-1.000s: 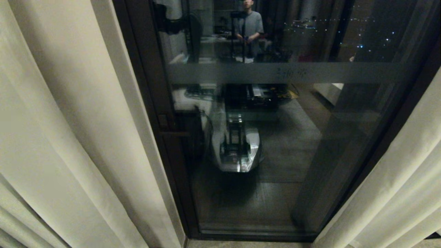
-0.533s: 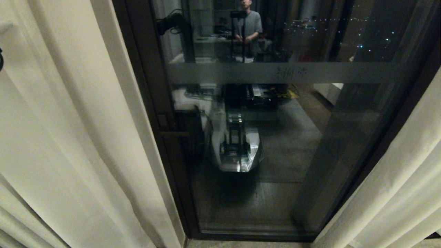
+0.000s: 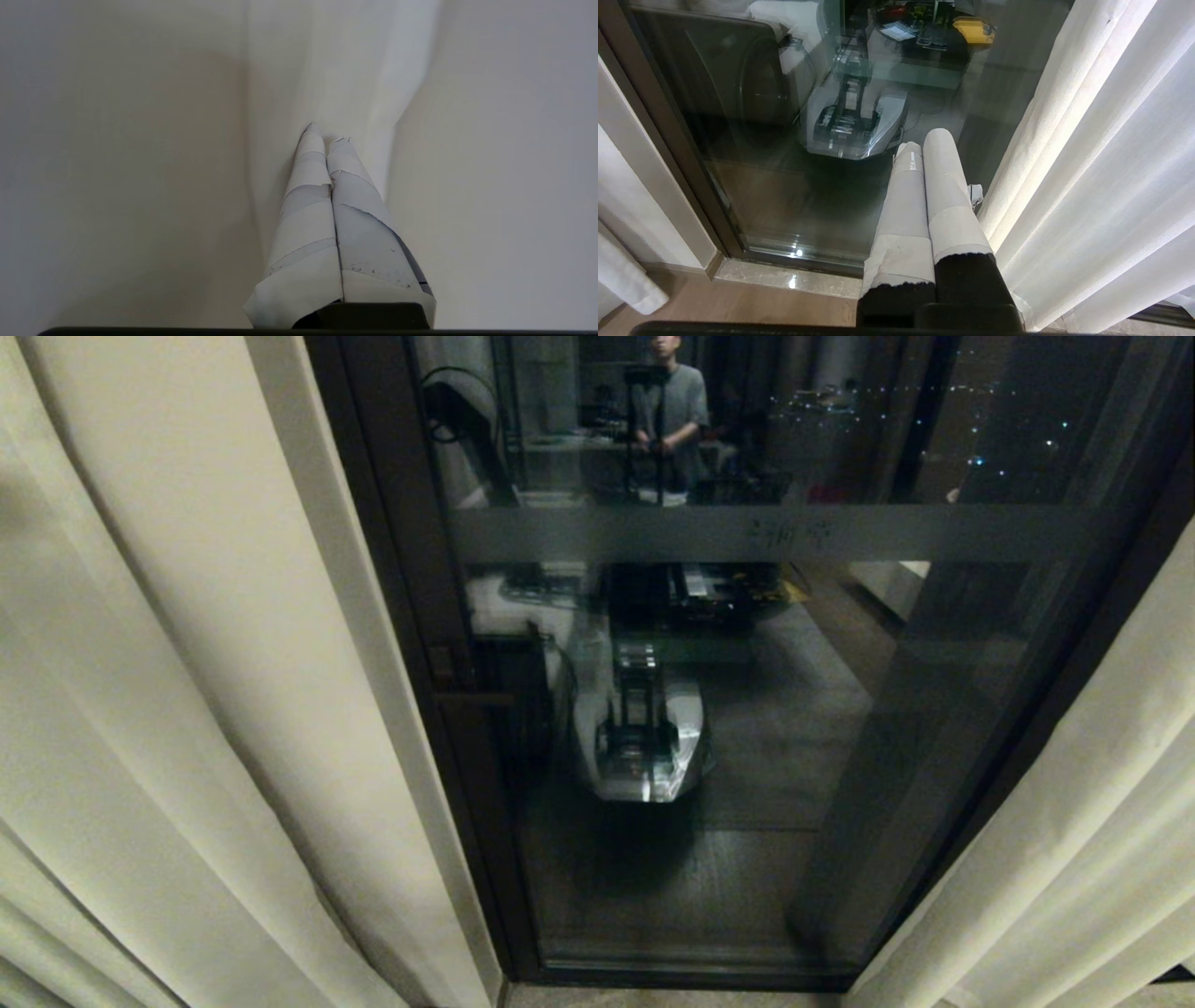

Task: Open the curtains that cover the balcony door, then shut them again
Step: Pull the inner curtains open on both sides

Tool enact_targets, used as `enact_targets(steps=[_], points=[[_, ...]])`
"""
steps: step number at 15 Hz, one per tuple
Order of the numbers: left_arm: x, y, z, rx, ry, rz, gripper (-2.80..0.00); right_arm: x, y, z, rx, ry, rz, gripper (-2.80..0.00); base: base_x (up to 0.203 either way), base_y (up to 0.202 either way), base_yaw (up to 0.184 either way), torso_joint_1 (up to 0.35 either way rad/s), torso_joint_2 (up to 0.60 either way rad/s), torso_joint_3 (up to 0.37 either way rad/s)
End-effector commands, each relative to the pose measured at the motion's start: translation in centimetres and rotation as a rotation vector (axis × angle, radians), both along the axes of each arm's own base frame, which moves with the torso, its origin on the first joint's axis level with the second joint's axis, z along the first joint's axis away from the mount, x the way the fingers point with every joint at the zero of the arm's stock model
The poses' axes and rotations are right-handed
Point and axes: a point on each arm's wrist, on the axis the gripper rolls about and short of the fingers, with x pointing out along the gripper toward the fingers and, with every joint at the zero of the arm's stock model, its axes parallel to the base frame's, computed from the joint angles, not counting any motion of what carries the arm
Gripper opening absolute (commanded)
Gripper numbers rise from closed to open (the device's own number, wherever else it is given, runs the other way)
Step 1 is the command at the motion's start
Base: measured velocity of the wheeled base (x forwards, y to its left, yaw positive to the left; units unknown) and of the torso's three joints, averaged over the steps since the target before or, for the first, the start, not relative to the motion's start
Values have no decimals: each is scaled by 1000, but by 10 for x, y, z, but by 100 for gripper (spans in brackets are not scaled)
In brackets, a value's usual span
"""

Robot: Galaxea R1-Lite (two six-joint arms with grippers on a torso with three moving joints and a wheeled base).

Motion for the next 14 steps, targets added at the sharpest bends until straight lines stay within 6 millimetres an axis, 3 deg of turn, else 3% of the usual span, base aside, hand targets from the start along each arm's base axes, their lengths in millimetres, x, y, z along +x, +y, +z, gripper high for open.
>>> enact_targets(steps=[1, 8, 14], points=[[11, 29, -19, -20, 20, 34, -280, 0, 0, 0, -1, 2, 1, -280, 0, 0, 0, 0, 0, 0], [22, 82, -48, -28, 24, 107, -280, 0, 0, 0, -1, 2, 1, -280, 0, 0, 0, 0, 0, 0], [17, 107, -64, -41, 35, 152, -280, 0, 0, 0, -1, 2, 1, -280, 0, 0, 0, 0, 0, 0]])
